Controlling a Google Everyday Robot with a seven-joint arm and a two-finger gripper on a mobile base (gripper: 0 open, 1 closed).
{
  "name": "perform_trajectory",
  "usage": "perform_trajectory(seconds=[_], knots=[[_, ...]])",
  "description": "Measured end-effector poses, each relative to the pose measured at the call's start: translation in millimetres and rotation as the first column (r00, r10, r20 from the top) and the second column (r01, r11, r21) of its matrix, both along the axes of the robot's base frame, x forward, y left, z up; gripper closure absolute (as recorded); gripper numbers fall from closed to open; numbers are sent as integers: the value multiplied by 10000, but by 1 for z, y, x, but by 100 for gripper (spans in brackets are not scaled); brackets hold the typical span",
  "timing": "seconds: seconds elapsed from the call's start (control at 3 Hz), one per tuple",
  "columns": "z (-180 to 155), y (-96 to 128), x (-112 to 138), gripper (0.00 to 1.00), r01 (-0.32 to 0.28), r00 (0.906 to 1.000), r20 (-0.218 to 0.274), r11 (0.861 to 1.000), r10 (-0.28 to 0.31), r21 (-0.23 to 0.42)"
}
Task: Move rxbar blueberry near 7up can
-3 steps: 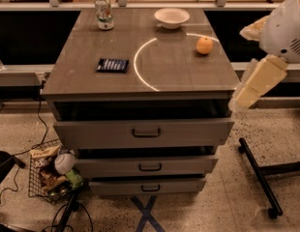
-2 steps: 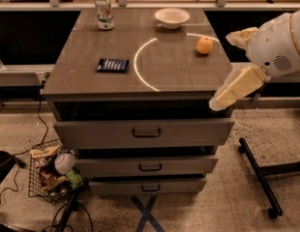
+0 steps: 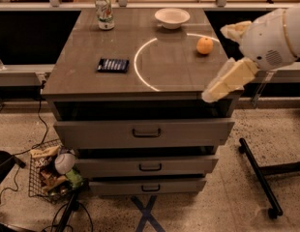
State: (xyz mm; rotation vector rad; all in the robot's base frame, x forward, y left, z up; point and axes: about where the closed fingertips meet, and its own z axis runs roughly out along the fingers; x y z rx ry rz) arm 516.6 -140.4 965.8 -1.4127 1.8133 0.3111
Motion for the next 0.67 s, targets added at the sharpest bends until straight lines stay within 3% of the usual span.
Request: perform_trajectory(seconds=[0.67], knots=[[20,53,88,0,-780,9904,1271,9795,548,1856]])
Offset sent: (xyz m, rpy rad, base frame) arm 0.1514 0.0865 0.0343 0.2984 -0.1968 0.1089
